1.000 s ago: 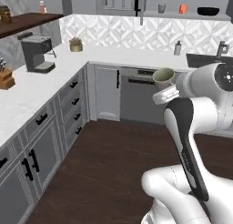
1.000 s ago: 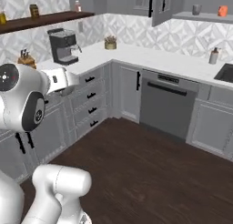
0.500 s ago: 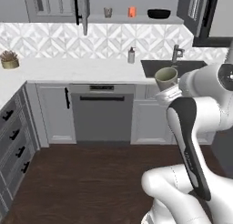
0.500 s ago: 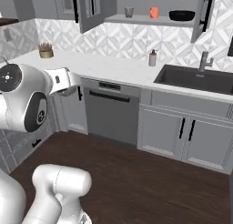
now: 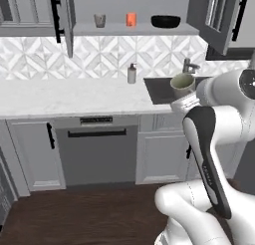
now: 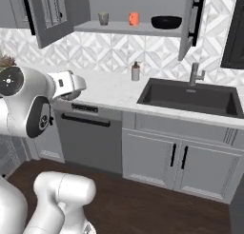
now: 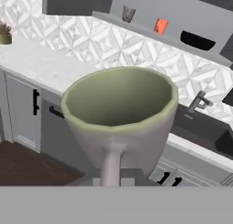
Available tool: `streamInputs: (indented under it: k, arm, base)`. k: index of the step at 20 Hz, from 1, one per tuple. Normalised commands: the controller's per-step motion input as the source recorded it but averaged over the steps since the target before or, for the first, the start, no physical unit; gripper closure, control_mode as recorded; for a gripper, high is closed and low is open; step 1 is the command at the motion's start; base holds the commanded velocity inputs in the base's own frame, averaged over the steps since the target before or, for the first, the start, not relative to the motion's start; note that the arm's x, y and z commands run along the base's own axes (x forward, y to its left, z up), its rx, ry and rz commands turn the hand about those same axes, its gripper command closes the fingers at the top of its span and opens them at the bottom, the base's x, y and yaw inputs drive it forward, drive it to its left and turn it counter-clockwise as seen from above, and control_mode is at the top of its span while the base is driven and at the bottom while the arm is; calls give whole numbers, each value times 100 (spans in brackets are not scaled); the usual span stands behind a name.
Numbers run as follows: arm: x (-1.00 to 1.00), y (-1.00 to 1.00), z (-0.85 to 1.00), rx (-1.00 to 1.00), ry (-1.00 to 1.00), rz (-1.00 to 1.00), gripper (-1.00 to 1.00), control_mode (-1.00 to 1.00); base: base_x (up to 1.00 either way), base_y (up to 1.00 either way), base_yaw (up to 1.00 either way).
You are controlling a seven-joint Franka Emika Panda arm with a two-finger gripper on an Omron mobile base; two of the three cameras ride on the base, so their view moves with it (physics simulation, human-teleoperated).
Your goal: Gather all objects into one cabinet and sort the glasses and bowls to opposite sides.
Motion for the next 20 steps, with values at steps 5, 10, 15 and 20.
streamInputs:
  k: [5,10,15,20]
  arm:
    - [0,0,0,0,0,0,100,100]
    - [0,0,0,0,0,0,100,100]
    - [0,0,0,0,0,0,100,100]
    - [0,0,0,0,0,0,100,100]
  base:
    - [100,41,-35]
    - [97,69,-24]
    - [77,46,-2]
    - [40,-27,6]
